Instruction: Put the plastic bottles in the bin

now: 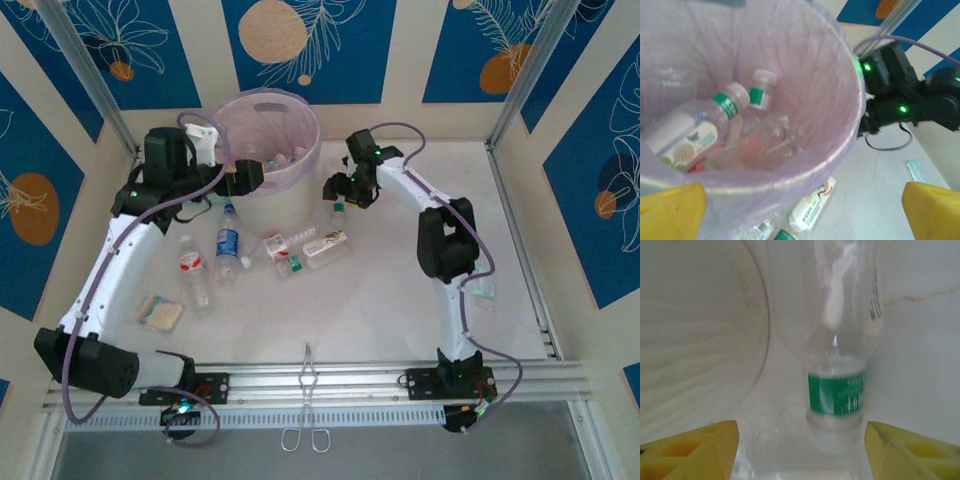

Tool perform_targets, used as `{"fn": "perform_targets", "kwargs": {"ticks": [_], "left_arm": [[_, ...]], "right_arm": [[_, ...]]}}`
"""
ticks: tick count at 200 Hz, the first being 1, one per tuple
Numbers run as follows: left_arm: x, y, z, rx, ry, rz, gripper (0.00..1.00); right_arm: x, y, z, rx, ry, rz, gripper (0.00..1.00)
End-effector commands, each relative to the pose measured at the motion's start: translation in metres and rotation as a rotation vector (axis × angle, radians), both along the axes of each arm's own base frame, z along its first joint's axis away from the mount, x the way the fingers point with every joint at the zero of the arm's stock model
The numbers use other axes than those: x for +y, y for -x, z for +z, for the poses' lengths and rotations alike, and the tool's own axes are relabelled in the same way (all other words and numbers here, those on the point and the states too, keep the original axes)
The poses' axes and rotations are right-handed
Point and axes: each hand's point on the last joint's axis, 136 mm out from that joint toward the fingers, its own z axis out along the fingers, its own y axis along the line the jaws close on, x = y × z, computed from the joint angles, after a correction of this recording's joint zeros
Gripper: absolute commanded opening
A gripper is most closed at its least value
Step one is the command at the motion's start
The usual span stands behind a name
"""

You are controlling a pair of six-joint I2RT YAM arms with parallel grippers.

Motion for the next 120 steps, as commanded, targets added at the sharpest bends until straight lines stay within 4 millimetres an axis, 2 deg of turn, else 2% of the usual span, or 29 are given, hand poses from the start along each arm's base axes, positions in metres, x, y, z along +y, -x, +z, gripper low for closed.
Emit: {"fn": "perform_targets", "kwargs": {"ticks": [1, 26, 53, 68, 79, 96, 117, 120], "left_arm": [[-0.003, 0.018, 0.041, -0.095, 0.086, -0.011, 1.0], [0.005, 0.027, 0.047, -0.105, 0.066, 0.02, 1.0], [0.009, 0.024, 0.051, -0.122, 0.085, 0.055, 1.0], [0.007, 0.019, 0.05, -0.115, 0.093, 0.053, 1.0], [0.005, 0.014, 0.047, -0.105, 0.094, 0.049, 1.0], [0.006, 0.006, 0.041, -0.083, 0.078, 0.067, 1.0], [0.011, 0.002, 0.037, -0.098, 0.062, 0.093, 1.0], [0.011, 0.001, 0.037, -0.102, 0.064, 0.1, 1.0]], "right_arm": [[-0.001, -0.007, -0.016, 0.04, 0.034, 0.007, 0.71], [0.0, -0.013, -0.038, 0.093, 0.018, -0.014, 0.71], [0.002, -0.015, -0.054, 0.121, 0.002, -0.023, 0.66], [0.001, -0.016, -0.058, 0.127, -0.004, -0.03, 0.51], [-0.001, -0.016, -0.059, 0.128, -0.001, -0.034, 0.48], [-0.004, -0.013, -0.056, 0.122, 0.008, -0.023, 0.35], [-0.012, -0.006, -0.051, 0.133, 0.038, -0.01, 0.31], [-0.013, -0.005, -0.05, 0.131, 0.042, -0.007, 0.27]]}}
